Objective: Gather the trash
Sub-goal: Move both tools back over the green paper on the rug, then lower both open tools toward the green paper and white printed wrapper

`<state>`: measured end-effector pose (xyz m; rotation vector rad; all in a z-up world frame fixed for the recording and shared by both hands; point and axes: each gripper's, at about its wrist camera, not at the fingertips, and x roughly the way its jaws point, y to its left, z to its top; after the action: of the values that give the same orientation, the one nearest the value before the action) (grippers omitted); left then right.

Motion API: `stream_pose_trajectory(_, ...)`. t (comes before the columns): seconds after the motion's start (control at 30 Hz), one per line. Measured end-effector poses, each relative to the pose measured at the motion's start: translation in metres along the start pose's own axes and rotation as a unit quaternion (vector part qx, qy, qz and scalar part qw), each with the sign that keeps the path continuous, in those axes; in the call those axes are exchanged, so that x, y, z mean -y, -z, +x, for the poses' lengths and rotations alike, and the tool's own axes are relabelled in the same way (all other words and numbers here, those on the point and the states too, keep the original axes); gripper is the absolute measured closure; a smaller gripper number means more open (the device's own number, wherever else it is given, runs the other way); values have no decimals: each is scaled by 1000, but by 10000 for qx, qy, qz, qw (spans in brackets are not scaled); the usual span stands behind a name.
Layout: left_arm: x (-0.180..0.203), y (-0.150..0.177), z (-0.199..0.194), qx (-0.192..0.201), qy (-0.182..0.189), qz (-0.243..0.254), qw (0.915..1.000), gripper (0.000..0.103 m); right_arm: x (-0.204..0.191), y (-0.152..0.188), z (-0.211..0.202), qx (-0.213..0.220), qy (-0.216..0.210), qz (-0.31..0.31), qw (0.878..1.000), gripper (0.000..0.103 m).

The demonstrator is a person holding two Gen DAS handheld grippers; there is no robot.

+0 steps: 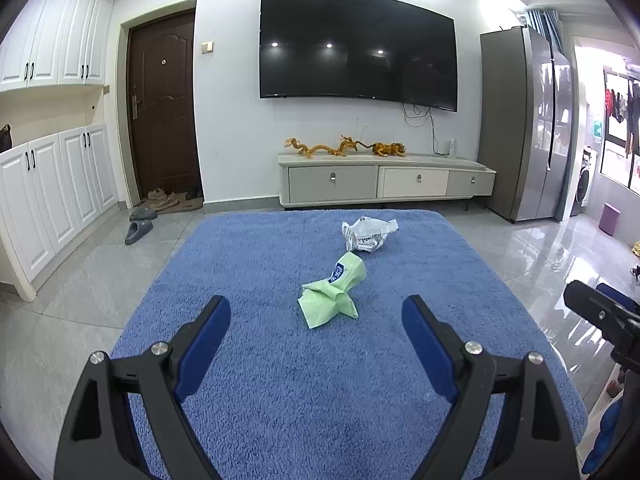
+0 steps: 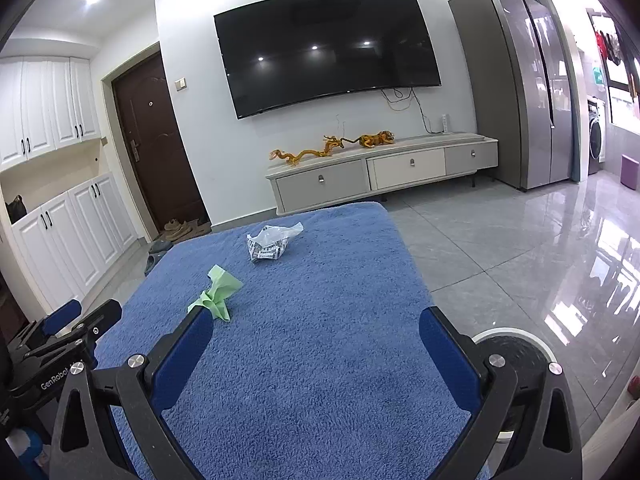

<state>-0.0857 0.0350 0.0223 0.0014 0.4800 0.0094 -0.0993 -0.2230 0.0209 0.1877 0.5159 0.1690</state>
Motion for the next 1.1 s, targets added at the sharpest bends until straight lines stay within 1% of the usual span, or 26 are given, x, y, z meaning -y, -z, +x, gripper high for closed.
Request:
stream_pose_trajectory(0.2,-3,2,1,-39,-46,-41,10000,16,-1,2,2,-53,-9,6,10000,0)
stream_pose_trajectory(0.4,-3,2,1,-3,-98,-45,9999,15,0,-1,-1,11,-3,63,10000,0)
stream_pose_trajectory(0.87,-5,5,3,-55,-70,-56,9999,14,2,1,-3,25,4,104,9999,0)
stream_pose_trajectory(0.97,-4,6,3,-75,-58,-37,9999,13,3,2,-4,25,10,124,9999,0)
stream_pose_trajectory(1.07,-5,8,4,-78,-52,-86,9999,7,6,2,-4,39,19,161,9999,0)
stream_pose_trajectory(1.1,-5,9,5,-96,-50,-95,9999,7,7,3,-4,37,40,167,9998,0)
